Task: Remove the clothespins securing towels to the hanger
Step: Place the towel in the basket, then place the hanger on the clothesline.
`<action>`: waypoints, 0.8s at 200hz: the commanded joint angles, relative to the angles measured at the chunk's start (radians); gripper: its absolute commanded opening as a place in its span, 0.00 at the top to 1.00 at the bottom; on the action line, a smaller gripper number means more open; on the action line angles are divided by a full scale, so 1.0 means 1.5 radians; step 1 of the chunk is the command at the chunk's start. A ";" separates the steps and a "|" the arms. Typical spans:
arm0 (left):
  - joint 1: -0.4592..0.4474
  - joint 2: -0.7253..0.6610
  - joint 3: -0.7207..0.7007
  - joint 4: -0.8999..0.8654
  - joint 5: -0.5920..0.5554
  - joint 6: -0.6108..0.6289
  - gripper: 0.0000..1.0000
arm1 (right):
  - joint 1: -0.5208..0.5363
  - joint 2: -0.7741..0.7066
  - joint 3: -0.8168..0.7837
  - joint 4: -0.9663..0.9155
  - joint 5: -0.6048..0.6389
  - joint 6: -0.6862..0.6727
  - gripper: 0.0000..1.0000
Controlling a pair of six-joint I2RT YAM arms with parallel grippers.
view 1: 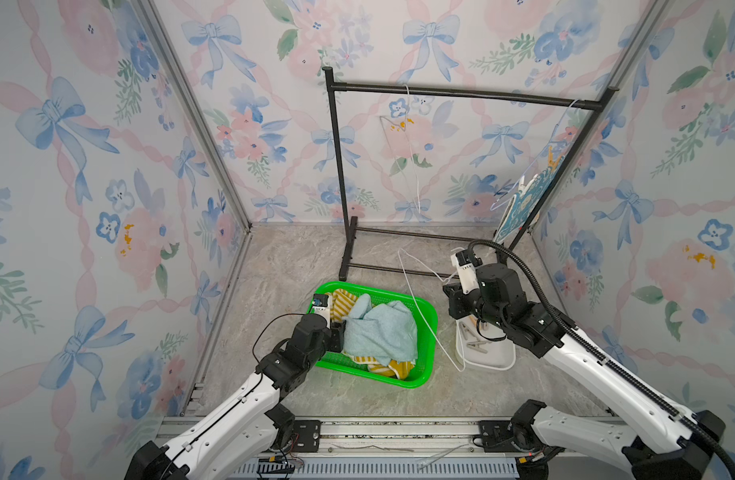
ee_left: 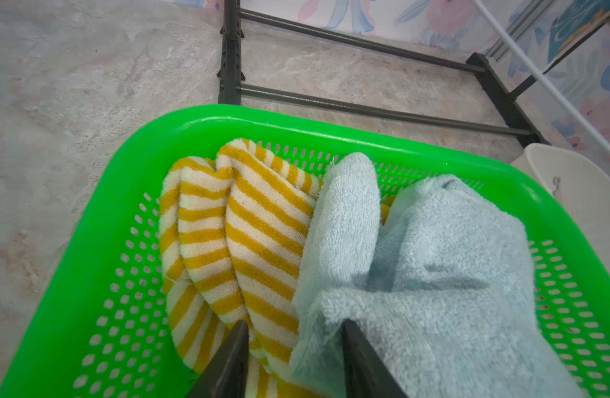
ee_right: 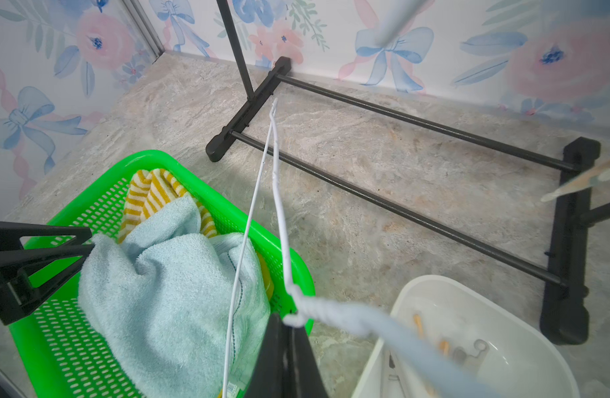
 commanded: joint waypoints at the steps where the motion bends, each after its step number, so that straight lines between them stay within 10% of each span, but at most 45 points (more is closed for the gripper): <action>1: 0.009 -0.030 0.059 -0.035 -0.052 0.055 0.48 | -0.004 0.012 0.032 -0.001 -0.035 -0.004 1.00; 43: 0.013 -0.052 0.170 -0.050 -0.034 0.183 0.39 | 0.001 0.015 0.037 0.019 -0.084 -0.003 1.00; 107: 0.011 0.020 0.272 0.026 0.271 0.581 0.37 | 0.017 0.032 0.043 0.051 -0.188 -0.019 1.00; 160: -0.013 0.115 0.299 0.038 0.352 0.880 0.37 | 0.035 0.045 0.049 0.044 -0.222 -0.046 1.00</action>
